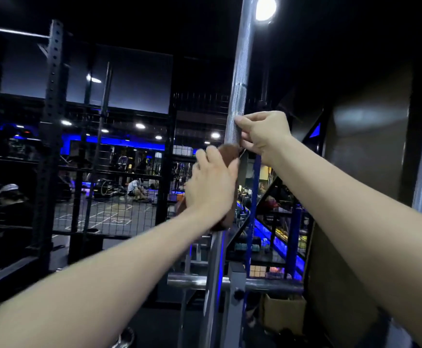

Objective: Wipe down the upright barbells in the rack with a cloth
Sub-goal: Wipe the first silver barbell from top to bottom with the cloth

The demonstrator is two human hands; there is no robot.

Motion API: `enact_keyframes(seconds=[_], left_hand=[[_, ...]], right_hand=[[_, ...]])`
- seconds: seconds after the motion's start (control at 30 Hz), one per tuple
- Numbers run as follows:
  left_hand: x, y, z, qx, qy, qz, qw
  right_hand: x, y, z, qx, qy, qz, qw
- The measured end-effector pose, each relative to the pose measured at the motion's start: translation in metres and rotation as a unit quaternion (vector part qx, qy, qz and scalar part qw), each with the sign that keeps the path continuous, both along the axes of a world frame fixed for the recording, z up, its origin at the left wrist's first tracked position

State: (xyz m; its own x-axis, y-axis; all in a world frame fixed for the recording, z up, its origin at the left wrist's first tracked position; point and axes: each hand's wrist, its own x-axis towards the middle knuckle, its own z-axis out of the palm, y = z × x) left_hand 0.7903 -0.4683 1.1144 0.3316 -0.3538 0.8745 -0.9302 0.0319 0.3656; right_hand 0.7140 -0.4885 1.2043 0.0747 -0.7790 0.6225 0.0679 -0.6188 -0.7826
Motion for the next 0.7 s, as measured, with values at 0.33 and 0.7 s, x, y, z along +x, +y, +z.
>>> enact_keyframes(seconds=[0.33, 0.7], left_hand=[[-0.002, 0.008, -0.047, 0.028, -0.017, 0.011, 0.999], [-0.004, -0.011, -0.004, 0.003, 0.033, 0.013, 0.999]], right_hand=[[-0.001, -0.009, -0.013, -0.005, -0.02, 0.02, 1.0], [0.0, -0.017, -0.014, 0.01, -0.017, 0.029, 0.999]])
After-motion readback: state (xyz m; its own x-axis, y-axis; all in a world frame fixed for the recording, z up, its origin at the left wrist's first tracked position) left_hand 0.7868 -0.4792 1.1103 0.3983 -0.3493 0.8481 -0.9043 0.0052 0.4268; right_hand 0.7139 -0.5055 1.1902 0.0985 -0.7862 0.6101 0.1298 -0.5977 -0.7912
